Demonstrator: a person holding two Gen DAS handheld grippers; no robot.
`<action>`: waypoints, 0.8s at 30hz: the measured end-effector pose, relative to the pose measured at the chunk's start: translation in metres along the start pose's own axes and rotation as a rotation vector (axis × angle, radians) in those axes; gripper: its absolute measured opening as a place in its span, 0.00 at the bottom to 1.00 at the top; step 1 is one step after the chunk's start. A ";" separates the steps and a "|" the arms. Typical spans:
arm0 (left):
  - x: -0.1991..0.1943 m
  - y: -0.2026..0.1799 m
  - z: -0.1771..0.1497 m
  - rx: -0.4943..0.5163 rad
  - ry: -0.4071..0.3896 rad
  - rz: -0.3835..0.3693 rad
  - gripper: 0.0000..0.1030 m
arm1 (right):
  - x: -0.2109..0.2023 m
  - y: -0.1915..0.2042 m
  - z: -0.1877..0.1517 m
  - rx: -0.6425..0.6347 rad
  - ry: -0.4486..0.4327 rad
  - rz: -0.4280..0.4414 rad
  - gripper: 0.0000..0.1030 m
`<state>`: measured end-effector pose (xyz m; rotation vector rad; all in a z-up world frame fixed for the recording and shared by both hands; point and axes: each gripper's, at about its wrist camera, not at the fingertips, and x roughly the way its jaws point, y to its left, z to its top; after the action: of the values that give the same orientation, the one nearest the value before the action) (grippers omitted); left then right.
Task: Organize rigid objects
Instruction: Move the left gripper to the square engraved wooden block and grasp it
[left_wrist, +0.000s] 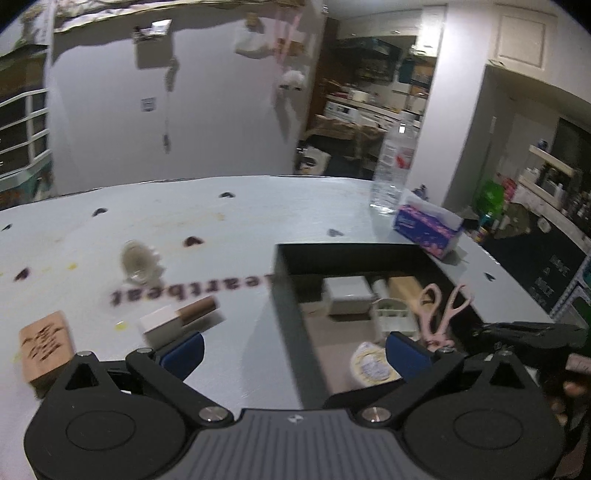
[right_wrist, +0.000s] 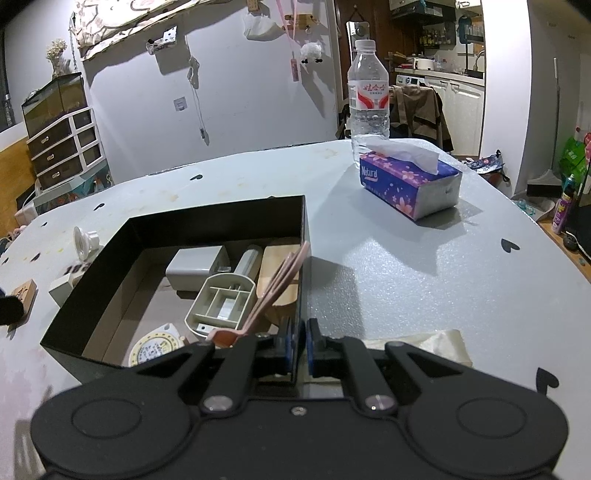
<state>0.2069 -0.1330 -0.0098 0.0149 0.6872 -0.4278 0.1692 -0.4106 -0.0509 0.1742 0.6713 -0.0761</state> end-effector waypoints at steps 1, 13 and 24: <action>-0.001 0.005 -0.003 -0.007 -0.002 0.017 1.00 | 0.000 0.000 0.000 0.000 0.000 0.000 0.08; -0.001 0.075 -0.036 -0.179 -0.015 0.263 1.00 | -0.001 0.000 0.000 -0.003 -0.001 -0.003 0.08; 0.011 0.129 -0.036 -0.271 -0.049 0.483 1.00 | -0.002 0.000 0.000 -0.005 0.000 -0.006 0.08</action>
<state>0.2425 -0.0138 -0.0605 -0.0840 0.6636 0.1297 0.1676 -0.4107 -0.0494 0.1676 0.6722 -0.0800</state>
